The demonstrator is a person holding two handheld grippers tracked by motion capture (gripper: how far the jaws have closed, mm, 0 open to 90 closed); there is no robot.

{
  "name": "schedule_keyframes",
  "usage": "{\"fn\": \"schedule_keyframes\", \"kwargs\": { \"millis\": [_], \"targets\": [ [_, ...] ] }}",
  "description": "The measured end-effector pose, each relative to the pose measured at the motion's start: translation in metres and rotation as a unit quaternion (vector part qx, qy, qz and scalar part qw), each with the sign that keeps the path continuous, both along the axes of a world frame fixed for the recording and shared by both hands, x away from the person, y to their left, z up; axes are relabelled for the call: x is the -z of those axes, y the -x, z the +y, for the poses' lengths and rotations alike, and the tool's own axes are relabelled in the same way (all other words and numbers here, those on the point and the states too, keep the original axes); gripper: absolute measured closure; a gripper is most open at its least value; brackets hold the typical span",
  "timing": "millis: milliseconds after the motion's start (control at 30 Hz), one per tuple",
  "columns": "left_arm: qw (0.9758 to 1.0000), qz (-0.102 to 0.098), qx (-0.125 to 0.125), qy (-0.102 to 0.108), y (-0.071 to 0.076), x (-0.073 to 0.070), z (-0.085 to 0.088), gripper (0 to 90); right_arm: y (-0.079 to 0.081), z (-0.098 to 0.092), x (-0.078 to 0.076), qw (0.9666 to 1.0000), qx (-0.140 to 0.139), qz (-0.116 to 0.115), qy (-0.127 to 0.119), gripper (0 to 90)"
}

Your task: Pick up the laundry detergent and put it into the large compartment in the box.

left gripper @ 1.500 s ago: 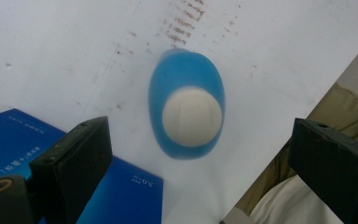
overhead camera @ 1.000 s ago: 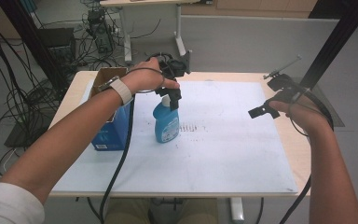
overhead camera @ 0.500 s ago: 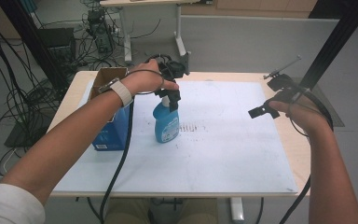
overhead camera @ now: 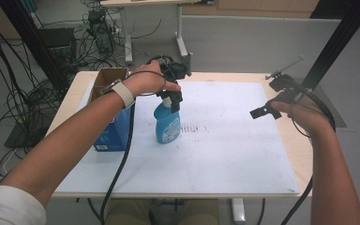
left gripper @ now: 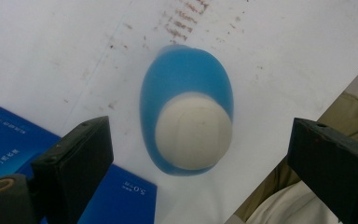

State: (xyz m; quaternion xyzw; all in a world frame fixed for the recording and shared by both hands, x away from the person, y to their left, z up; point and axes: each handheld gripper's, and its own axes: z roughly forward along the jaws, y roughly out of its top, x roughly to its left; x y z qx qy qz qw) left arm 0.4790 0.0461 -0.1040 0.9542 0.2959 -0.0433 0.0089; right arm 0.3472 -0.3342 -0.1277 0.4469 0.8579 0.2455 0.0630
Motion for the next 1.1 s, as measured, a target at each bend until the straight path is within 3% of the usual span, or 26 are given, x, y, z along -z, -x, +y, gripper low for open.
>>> {"fn": "schedule_keyframes", "kwargs": {
  "millis": [1100],
  "targets": [
    [1.0000,0.001,-0.006,0.004,-0.0007,0.0004,0.0029,7.3,-0.0006,0.0005,-0.0003,1.0000,0.001,0.001,0.000,9.3]
  ]
}}
